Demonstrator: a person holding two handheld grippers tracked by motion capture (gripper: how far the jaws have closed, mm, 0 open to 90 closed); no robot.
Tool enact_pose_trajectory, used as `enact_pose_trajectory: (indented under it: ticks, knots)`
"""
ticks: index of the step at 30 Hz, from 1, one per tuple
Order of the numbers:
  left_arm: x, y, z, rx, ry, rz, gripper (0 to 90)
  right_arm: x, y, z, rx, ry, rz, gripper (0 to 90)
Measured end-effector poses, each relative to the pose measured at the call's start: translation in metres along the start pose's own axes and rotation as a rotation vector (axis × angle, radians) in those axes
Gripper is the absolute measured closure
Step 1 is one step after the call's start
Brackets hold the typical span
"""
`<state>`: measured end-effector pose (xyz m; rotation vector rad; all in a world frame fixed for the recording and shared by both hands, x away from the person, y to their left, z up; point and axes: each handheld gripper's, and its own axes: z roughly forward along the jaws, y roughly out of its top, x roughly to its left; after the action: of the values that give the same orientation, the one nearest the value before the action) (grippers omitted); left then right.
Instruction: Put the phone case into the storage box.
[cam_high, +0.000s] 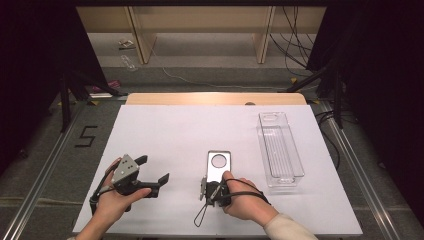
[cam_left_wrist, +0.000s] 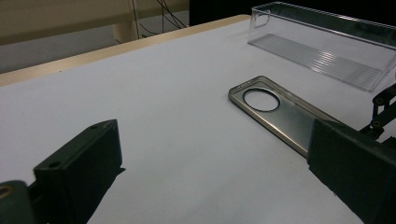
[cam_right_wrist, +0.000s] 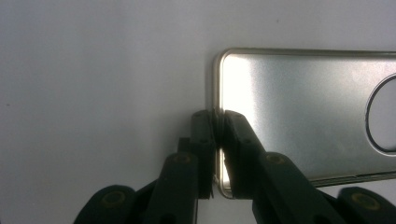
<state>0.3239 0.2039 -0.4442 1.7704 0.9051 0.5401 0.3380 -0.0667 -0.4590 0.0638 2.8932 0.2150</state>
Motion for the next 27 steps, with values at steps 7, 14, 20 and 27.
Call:
enact_pose_trajectory:
  ticks: [7,14,20,27]
  knots:
    - [-0.0001,0.0002,-0.0002,0.002,0.000,0.004,2.9,-0.0003,-0.0003,0.0003,0.000,0.000,0.007,85.5]
    - [0.0001,0.0002,-0.0002,0.001,0.000,0.004,3.1,0.0001,-0.0008,0.0001,0.000,0.001,0.018,87.1]
    - [0.0001,0.0002,-0.0003,0.001,0.001,0.004,3.2,0.0006,-0.0011,0.0006,-0.008,-0.007,0.008,87.6]
    - [0.0002,0.0001,-0.0002,-0.001,0.001,0.003,3.2,0.0004,-0.0020,-0.0002,0.000,-0.006,-0.001,87.9]
